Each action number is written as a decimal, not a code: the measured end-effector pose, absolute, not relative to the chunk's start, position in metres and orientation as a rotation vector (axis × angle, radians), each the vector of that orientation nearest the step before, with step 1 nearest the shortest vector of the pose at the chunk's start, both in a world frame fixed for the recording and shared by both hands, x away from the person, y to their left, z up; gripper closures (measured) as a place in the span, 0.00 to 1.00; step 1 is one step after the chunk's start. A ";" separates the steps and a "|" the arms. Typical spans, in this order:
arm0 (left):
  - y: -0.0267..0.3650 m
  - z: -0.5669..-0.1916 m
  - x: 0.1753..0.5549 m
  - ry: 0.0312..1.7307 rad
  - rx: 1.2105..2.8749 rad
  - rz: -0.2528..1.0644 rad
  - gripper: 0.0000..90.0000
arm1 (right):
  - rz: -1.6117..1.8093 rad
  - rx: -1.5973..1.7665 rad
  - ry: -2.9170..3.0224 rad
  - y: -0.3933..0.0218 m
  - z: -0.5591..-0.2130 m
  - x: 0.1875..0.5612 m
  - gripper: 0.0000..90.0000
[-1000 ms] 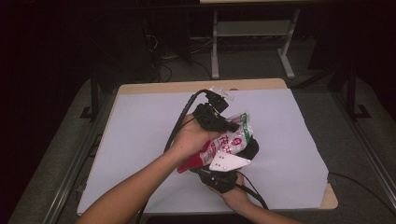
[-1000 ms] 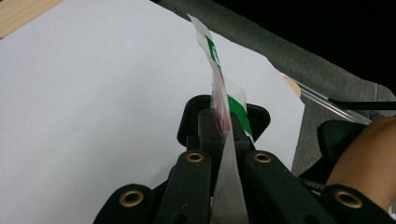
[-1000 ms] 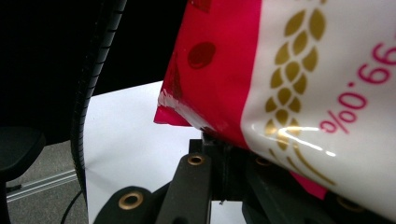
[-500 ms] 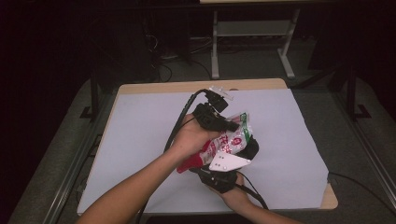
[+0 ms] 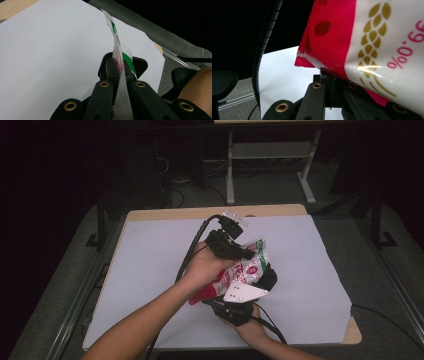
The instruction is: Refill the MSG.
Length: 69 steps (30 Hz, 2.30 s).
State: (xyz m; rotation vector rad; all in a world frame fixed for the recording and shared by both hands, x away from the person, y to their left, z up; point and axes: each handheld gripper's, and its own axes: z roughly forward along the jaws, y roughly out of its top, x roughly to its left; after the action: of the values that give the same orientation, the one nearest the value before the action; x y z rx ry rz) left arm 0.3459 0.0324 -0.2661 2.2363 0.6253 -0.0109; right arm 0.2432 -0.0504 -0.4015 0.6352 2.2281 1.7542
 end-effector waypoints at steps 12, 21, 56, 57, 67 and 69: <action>0.031 -0.266 0.346 0.626 2.227 -0.014 1.00 | 1.754 0.640 2.218 -0.051 -0.401 0.243 1.00; 0.027 -0.265 0.345 0.631 2.229 -0.017 1.00 | 1.765 0.638 2.211 -0.052 -0.400 0.243 1.00; 0.031 -0.267 0.345 0.619 2.215 -0.026 1.00 | 1.737 0.611 2.227 -0.051 -0.401 0.242 1.00; 0.031 -0.267 0.345 0.620 2.215 -0.027 1.00 | 1.737 0.611 2.227 -0.051 -0.401 0.242 1.00; 0.032 -0.267 0.346 0.621 2.205 -0.035 1.00 | 1.733 0.610 2.225 -0.052 -0.402 0.243 1.00; 0.033 -0.266 0.346 0.616 2.203 -0.036 1.00 | 1.732 0.608 2.225 -0.052 -0.402 0.243 1.00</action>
State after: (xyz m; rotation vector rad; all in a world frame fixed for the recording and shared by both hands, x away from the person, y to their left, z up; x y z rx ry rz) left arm 0.3462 0.0331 -0.2663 2.2027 0.6156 -0.0357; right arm 0.2433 -0.0517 -0.4015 0.6076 2.2245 1.7319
